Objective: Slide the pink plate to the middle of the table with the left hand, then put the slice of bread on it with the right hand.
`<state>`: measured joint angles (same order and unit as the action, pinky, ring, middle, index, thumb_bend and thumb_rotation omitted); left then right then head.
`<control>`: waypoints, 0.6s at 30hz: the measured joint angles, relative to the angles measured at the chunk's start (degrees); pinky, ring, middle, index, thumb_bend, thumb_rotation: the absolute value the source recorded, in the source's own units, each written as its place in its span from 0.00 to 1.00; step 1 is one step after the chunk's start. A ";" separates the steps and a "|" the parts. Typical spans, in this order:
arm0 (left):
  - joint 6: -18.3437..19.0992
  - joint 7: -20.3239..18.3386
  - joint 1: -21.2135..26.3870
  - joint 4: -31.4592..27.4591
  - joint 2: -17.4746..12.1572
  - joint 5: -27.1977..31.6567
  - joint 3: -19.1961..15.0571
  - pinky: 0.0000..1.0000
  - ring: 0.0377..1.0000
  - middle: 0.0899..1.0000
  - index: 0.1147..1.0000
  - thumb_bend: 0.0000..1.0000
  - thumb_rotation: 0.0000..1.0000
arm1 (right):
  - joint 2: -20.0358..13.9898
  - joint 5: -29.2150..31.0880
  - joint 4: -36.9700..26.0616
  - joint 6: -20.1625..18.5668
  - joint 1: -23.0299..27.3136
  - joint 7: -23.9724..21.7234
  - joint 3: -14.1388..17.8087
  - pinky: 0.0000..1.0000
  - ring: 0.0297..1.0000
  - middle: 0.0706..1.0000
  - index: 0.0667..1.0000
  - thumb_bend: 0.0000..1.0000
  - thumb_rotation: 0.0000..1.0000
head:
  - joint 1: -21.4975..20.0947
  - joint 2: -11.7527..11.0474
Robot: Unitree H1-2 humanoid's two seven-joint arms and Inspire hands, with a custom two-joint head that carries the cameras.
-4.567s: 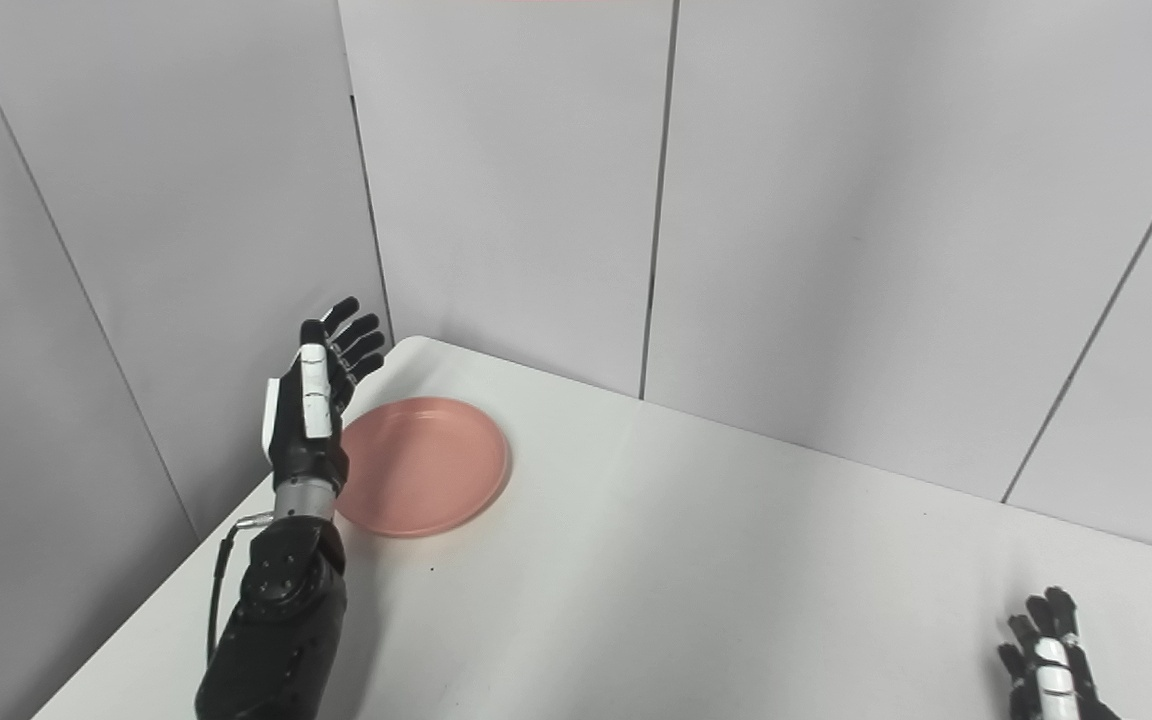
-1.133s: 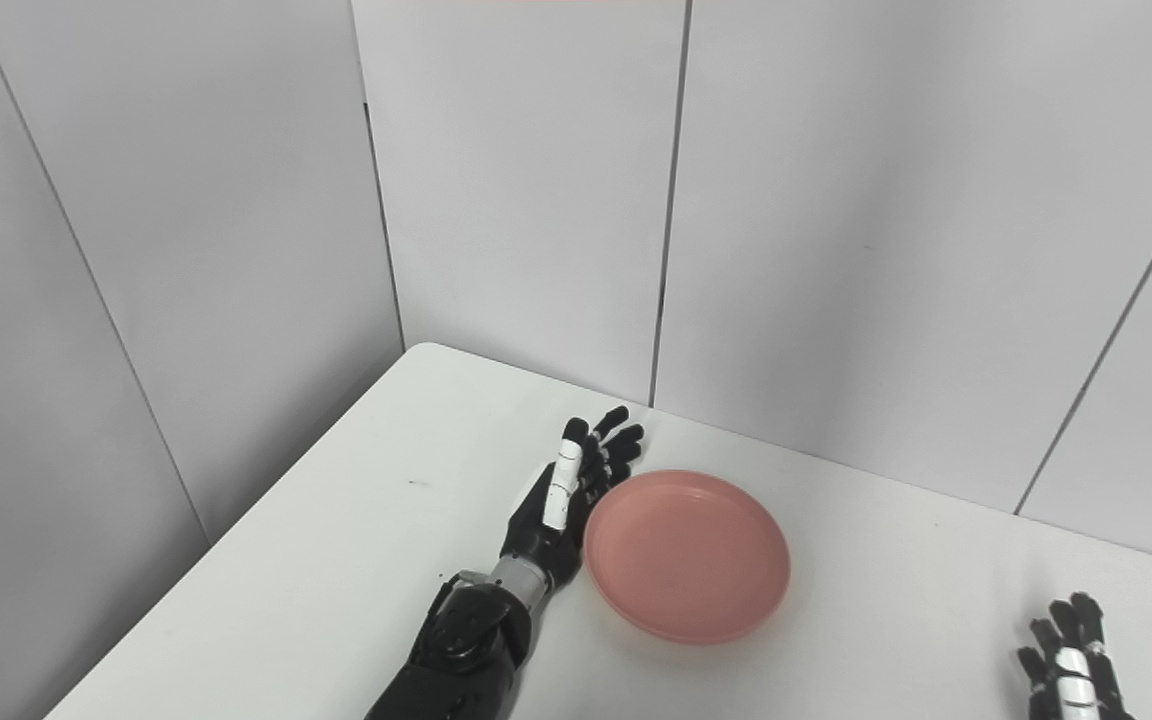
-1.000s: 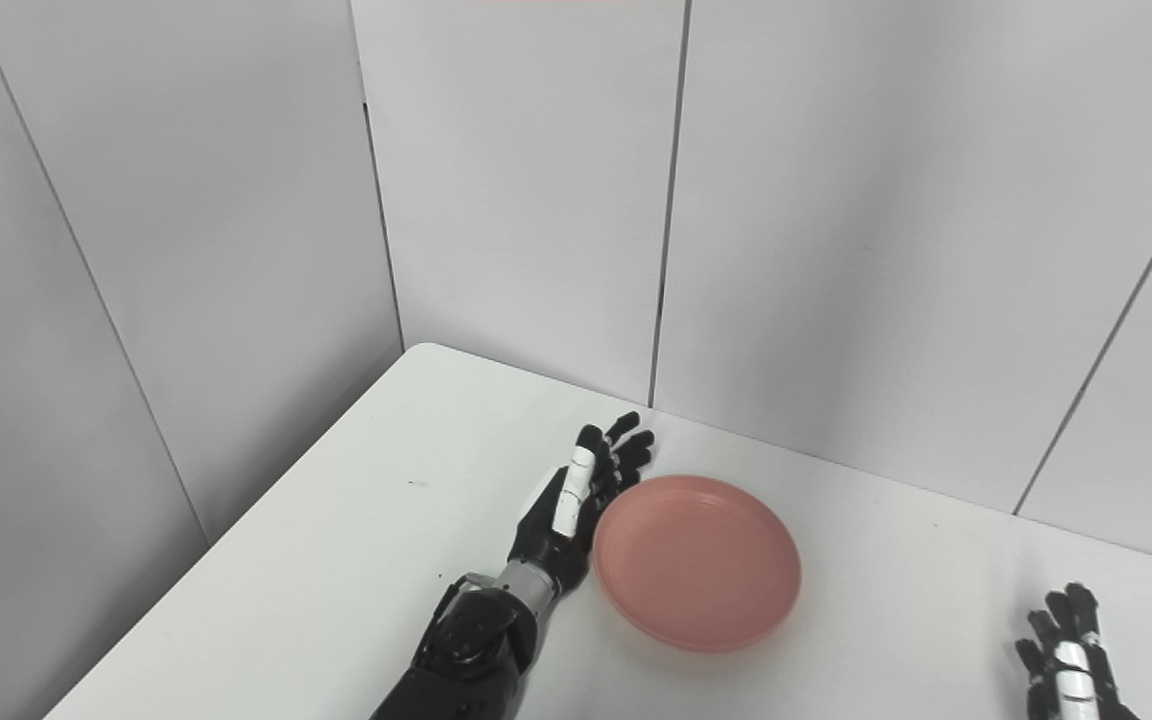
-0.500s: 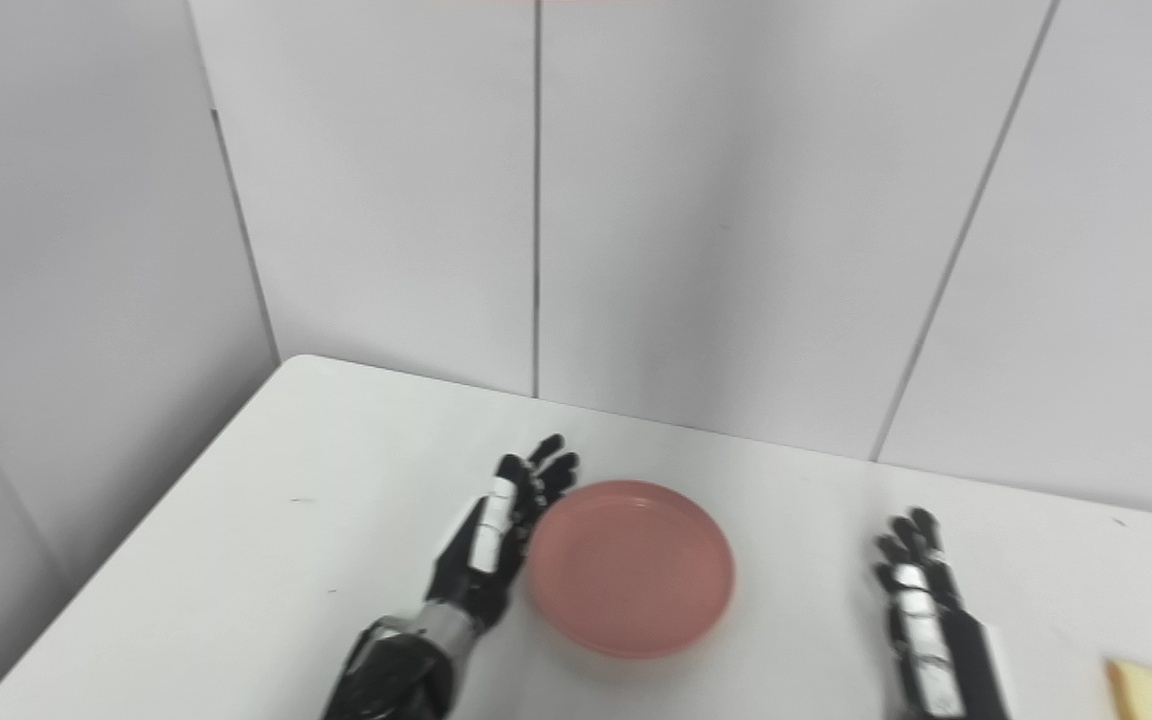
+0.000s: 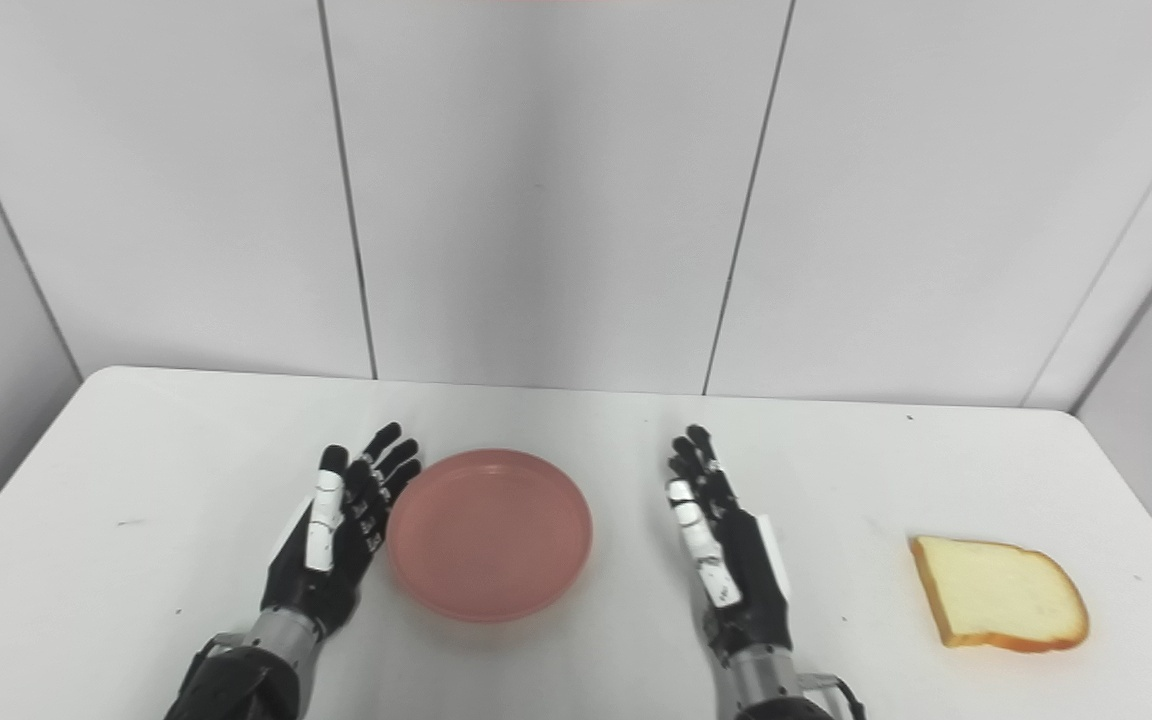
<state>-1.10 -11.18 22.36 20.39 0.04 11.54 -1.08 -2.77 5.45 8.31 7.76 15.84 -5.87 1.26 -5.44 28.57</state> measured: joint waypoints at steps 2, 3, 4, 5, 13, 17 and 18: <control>-0.01 -1.10 -0.01 0.14 -0.27 0.02 0.18 1.00 0.95 0.93 0.92 0.77 1.00 | -1.45 -2.48 -0.01 -0.01 0.53 -0.40 -1.44 1.00 0.97 0.94 0.96 0.73 0.77 | -0.01 0.00; -0.02 -1.46 -0.01 0.18 -0.36 0.02 0.22 1.00 0.95 0.93 0.92 0.77 1.00 | -2.24 -3.28 -0.02 -0.01 0.76 -0.67 -1.90 0.99 0.96 0.94 0.96 0.73 0.76 | -0.97 -0.17; -0.12 -1.79 -0.02 0.26 -0.40 0.03 0.21 1.00 0.95 0.92 0.91 0.77 1.00 | -2.90 -4.21 -0.06 -0.06 0.96 -0.82 -2.15 0.98 0.95 0.93 0.95 0.74 0.76 | -2.54 -0.70; -0.28 -2.01 -0.05 0.35 -0.42 0.03 0.18 1.00 0.95 0.92 0.91 0.77 1.00 | -3.65 -5.25 -0.18 -0.22 1.14 -0.86 -2.36 0.98 0.95 0.93 0.94 0.72 0.76 | -2.56 -0.70; -5.52 -3.33 -0.34 3.43 0.19 0.99 0.21 0.98 0.95 0.94 0.93 0.78 1.00 | -16.62 -10.09 -2.55 -5.14 3.89 -9.48 -5.62 0.84 0.89 0.90 0.91 0.73 0.67 | -4.84 -2.64; -6.33 -3.12 0.08 4.49 0.41 0.78 0.49 0.98 0.95 0.94 0.93 0.77 1.00 | -22.62 -9.49 -5.45 -7.45 4.58 -13.27 -4.71 0.85 0.90 0.91 0.90 0.77 0.64 | -5.63 -2.99; -6.54 -3.05 0.12 4.56 0.52 0.38 0.62 0.98 0.95 0.94 0.93 0.77 1.00 | -24.06 -10.25 -7.18 -8.90 4.28 -13.97 -4.73 0.85 0.91 0.91 0.90 0.78 0.64 | -5.63 -3.08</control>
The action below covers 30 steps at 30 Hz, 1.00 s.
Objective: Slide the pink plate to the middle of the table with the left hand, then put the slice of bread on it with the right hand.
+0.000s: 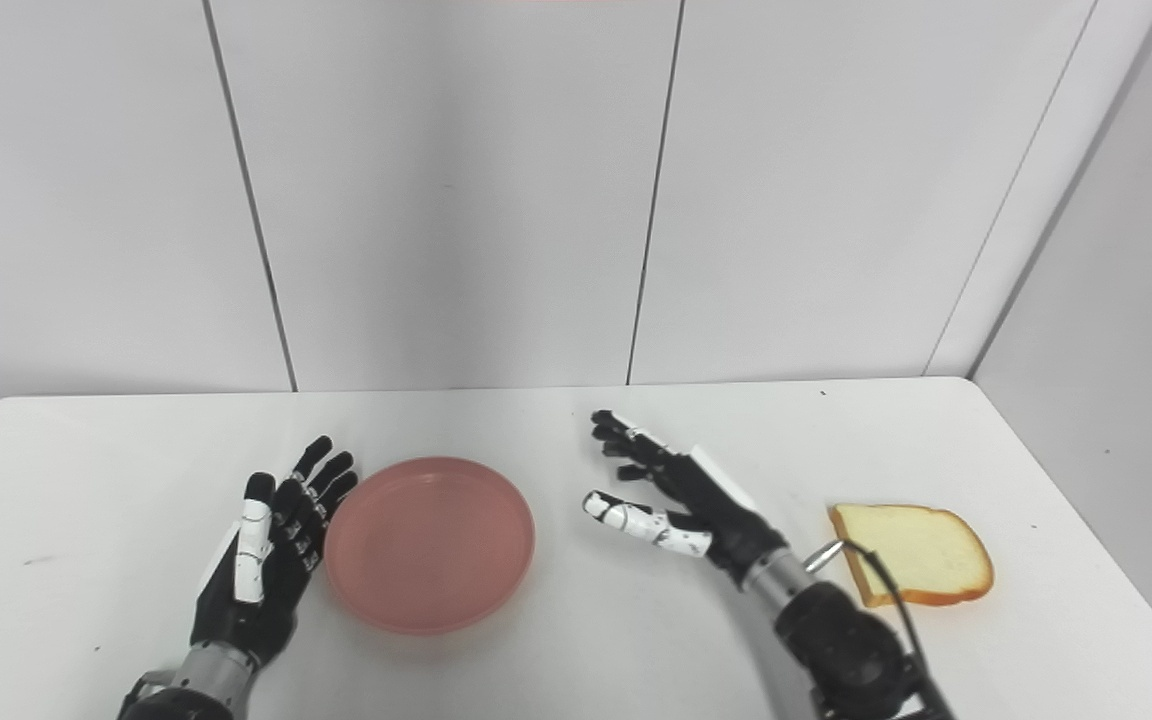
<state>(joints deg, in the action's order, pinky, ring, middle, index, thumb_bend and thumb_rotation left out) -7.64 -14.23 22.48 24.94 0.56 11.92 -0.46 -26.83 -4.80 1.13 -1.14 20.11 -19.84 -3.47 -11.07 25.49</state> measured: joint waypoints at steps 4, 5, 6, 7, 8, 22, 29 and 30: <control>-0.23 0.58 0.42 0.55 0.76 -0.66 0.26 1.00 0.97 0.95 0.94 0.77 0.99 | -4.06 -1.75 -7.22 -1.85 -1.71 -1.60 0.57 0.82 0.90 0.91 0.90 0.76 0.50 | 0.35 0.00; -0.25 0.88 0.50 0.67 1.16 -0.66 0.23 1.00 0.97 0.95 0.94 0.76 1.00 | -5.00 -1.82 -8.37 -1.99 -2.23 -1.85 1.21 0.81 0.90 0.92 0.90 0.76 0.51 | 0.35 0.00; -0.31 1.08 0.61 0.85 1.56 -0.66 0.24 1.00 0.97 0.95 0.94 0.76 1.00 | -5.69 -2.18 -9.26 -2.23 -2.61 -1.88 1.79 0.81 0.90 0.92 0.90 0.76 0.51 | 0.61 -0.17; -0.37 1.12 0.75 1.14 1.92 -0.68 0.24 1.00 0.97 0.95 0.94 0.76 1.00 | -6.54 -2.67 -9.72 -2.29 -3.08 -1.86 2.47 0.83 0.91 0.92 0.91 0.76 0.51 | 0.62 -0.18; -0.48 1.22 0.94 1.47 2.30 -0.70 0.27 1.00 0.97 0.95 0.94 0.76 1.00 | -7.40 -3.22 -9.68 -2.30 -3.45 -1.86 3.10 0.85 0.92 0.93 0.91 0.76 0.52 | 0.79 -0.52; -4.27 1.80 4.22 7.15 3.46 -1.71 0.13 1.00 0.96 0.96 0.94 0.78 1.00 | -18.92 -9.40 -0.04 -1.27 -7.30 -1.09 10.16 0.79 0.87 0.92 0.91 0.84 0.36 | -6.68 -3.08; -5.33 1.79 5.01 8.31 2.92 -1.90 0.15 0.99 0.95 0.95 0.93 0.80 1.00 | -20.77 -10.54 5.98 -0.93 -7.14 0.19 11.26 0.89 0.93 0.92 0.93 0.91 0.46 | -10.19 -2.82; -5.41 1.76 5.08 8.42 2.91 -1.82 0.08 0.98 0.95 0.94 0.93 0.80 1.00 | -20.97 -10.81 6.49 -0.93 -6.94 0.21 11.25 0.88 0.93 0.93 0.93 0.91 0.45 | -10.28 -2.81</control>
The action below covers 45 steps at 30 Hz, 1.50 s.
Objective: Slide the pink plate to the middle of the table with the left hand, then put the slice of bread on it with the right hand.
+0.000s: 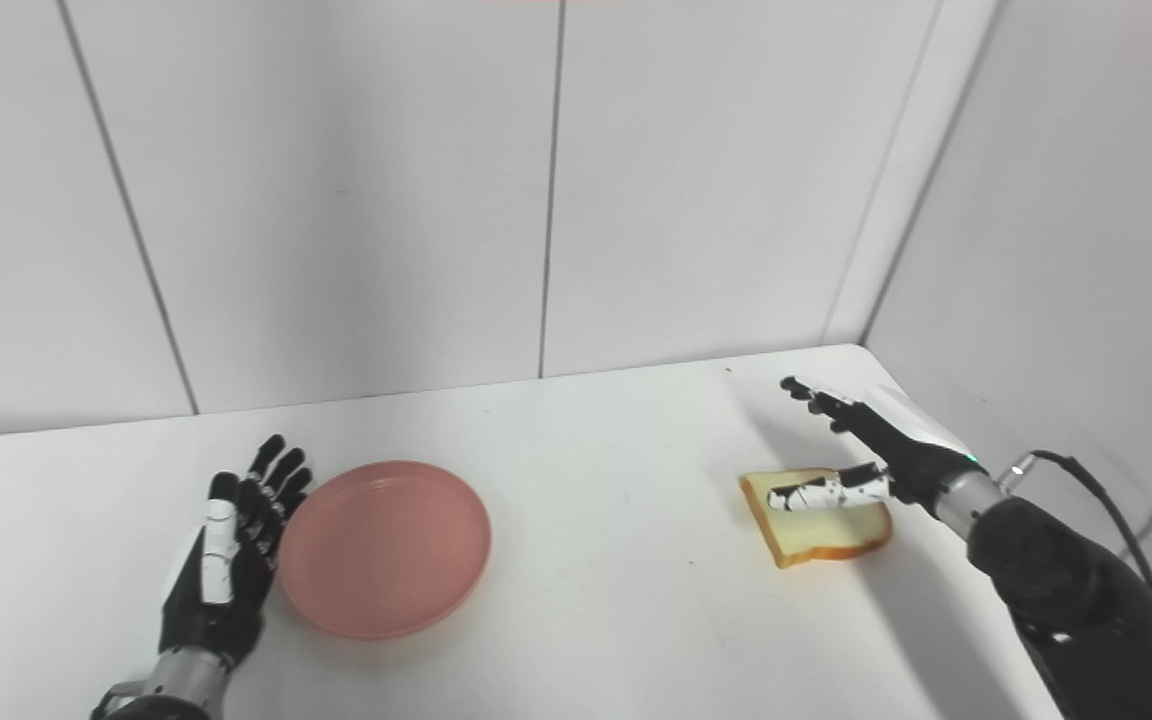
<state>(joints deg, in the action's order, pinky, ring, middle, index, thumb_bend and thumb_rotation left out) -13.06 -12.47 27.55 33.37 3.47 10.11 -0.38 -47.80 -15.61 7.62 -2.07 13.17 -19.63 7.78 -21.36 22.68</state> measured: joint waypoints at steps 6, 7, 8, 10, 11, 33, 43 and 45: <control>-1.53 -0.74 0.19 0.41 -0.35 0.20 -0.25 0.95 0.94 0.95 0.93 0.79 0.98 | -1.41 -2.39 0.42 -0.01 0.40 1.71 0.56 0.87 0.92 0.92 0.92 0.91 0.39 | -3.33 0.44; -1.65 -0.75 0.27 0.57 -0.42 0.22 -0.36 0.95 0.95 0.95 0.93 0.79 0.98 | -1.84 -2.86 0.40 -0.01 0.35 1.95 0.60 0.87 0.92 0.93 0.92 0.92 0.39 | -3.34 0.44; -1.82 -0.78 0.44 0.89 -0.55 0.30 -0.47 0.95 0.95 0.95 0.93 0.80 0.97 | -2.26 -3.48 0.37 -0.02 0.27 2.15 0.62 0.85 0.92 0.94 0.93 0.93 0.39 | -4.65 0.61; -2.22 -1.03 0.77 1.45 -0.98 0.55 -0.65 0.95 0.95 0.95 0.93 0.80 0.98 | -2.98 -4.79 0.29 -0.01 0.07 2.56 0.61 0.82 0.92 0.95 0.95 0.95 0.38 | -5.63 0.53; -2.34 -1.25 0.78 1.45 -1.18 0.74 -0.74 0.96 0.95 0.96 0.93 0.80 0.98 | -3.29 -5.72 0.30 -0.02 -0.02 2.72 0.60 0.83 0.93 0.96 0.96 0.96 0.38 | -6.32 0.44; -1.49 -3.25 0.35 -0.01 -2.94 2.43 -1.18 0.95 0.93 0.93 0.90 0.84 0.96 | -7.88 -12.48 -2.06 -6.19 3.12 -8.04 -9.70 1.00 0.99 0.99 1.00 0.97 0.22 | -7.74 1.41; -1.29 -2.70 0.29 -0.08 -2.94 1.65 -1.01 0.97 0.94 0.94 0.92 0.84 0.97 | -8.14 -15.14 1.30 -4.07 6.06 -9.89 -14.04 1.00 0.98 0.98 1.00 0.97 0.22 | -6.33 1.58; -1.23 -2.62 0.25 -0.21 -2.94 1.33 -0.97 0.97 0.94 0.94 0.91 0.83 0.98 | -8.13 -15.85 2.28 -3.75 6.68 -10.02 -15.13 1.00 0.99 0.98 1.00 0.98 0.21 | -6.42 1.49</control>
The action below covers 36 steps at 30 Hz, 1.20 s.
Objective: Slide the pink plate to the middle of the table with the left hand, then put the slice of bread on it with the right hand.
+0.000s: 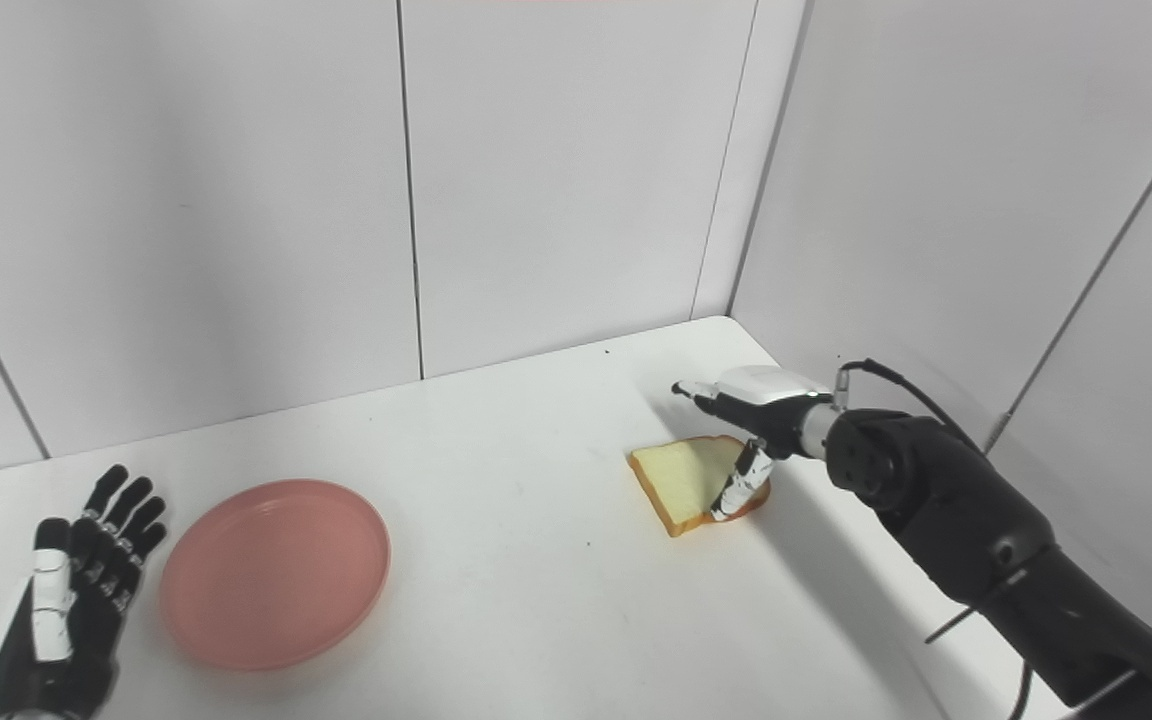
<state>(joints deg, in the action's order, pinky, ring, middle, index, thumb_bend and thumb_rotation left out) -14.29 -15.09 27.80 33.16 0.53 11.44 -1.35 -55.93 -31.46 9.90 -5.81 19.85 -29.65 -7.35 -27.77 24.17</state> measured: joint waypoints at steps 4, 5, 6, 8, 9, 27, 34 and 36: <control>0.08 0.01 -0.40 -0.75 -0.02 -0.16 0.15 0.99 0.95 0.95 0.93 0.84 0.98 | -0.01 -1.82 1.53 0.01 1.94 -1.41 -2.00 1.00 1.00 0.99 1.00 0.99 0.21 | 0.09 0.17; 0.09 0.01 -0.46 -0.83 -0.02 -0.18 0.18 0.99 0.96 0.96 0.93 0.84 0.98 | -0.01 -2.15 1.83 0.06 2.44 -1.45 -2.58 1.00 1.00 0.99 1.00 1.00 0.22 | 0.09 0.18; 0.11 0.01 -0.47 -0.86 -0.01 -0.18 0.20 1.00 0.96 0.96 0.93 0.84 0.98 | 0.00 -2.38 2.20 0.25 2.95 -1.45 -3.19 1.00 1.00 0.99 1.00 1.00 0.23 | -0.09 0.44; 0.24 0.01 -0.55 -0.96 -0.01 -0.20 0.25 1.00 0.95 0.96 0.93 0.84 0.98 | 0.00 -3.42 3.70 1.06 4.26 -1.48 -4.57 1.00 1.00 1.00 1.00 1.00 0.23 | -0.18 0.26; 0.29 0.02 -0.55 -0.99 0.00 -0.21 0.27 0.99 0.95 0.95 0.93 0.84 0.98 | 0.00 -3.69 4.14 1.34 4.60 -1.51 -4.98 1.00 1.00 1.00 1.00 1.00 0.23 | -0.18 0.26; 2.26 1.23 -1.63 -2.88 0.19 -0.28 0.34 0.97 0.95 0.96 0.94 0.84 0.98 | 3.40 -3.22 7.93 6.80 5.05 5.29 -4.31 0.60 0.64 0.70 0.72 0.81 0.12 | 0.70 0.26; 2.24 1.60 -1.66 -2.83 0.28 -0.45 0.48 0.99 0.96 0.97 0.95 0.85 0.97 | 4.27 -3.15 9.59 8.54 5.06 8.67 -3.74 0.40 0.43 0.45 0.46 0.54 0.00 | 0.97 0.09; 2.23 1.60 -1.62 -2.73 0.28 -0.44 0.47 0.99 0.96 0.97 0.95 0.84 0.97 | 4.33 -3.19 10.07 9.76 5.05 10.74 -3.50 0.38 0.42 0.44 0.45 0.53 0.00 | 1.32 -0.09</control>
<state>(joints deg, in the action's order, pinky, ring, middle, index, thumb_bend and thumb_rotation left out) -12.06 -13.50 26.18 30.43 0.81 11.00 -0.88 -51.60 -34.64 19.97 3.94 24.90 -18.92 -10.86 -26.46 24.08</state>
